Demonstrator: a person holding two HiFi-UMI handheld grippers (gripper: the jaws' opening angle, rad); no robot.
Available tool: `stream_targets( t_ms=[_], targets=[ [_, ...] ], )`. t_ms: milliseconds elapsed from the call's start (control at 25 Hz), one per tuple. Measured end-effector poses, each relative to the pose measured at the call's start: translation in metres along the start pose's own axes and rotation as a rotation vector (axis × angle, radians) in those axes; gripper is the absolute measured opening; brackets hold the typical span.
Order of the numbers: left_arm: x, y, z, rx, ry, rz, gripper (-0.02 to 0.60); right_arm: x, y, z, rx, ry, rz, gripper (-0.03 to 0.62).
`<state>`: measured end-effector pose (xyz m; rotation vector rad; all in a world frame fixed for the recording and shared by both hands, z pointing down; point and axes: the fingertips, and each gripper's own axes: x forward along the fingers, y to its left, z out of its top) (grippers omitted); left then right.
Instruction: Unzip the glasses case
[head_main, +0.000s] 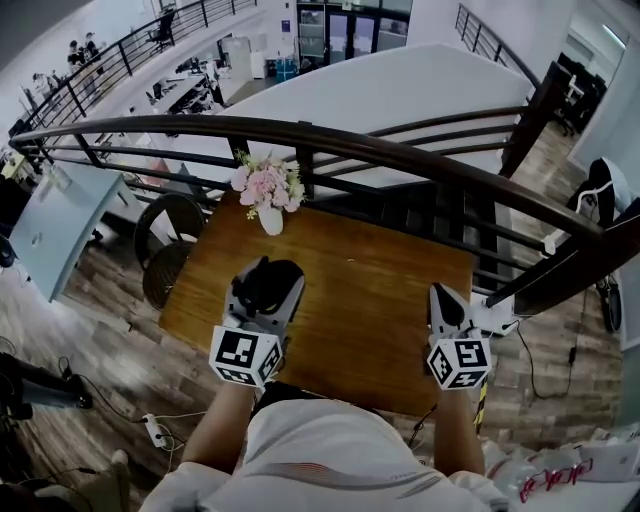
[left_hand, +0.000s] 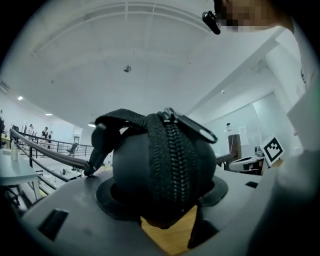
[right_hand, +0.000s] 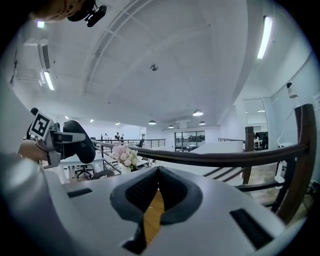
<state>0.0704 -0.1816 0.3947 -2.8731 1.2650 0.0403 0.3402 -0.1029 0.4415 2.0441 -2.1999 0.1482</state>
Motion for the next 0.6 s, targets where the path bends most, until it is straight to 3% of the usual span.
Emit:
stream_targets(
  t_ms=[600],
  targets=[
    [0.002,-0.004,-0.011,-0.013,0.027,-0.016,0.276,-0.003,0.01,-0.001,-0.021,-0.008,0.021,0.051]
  ],
)
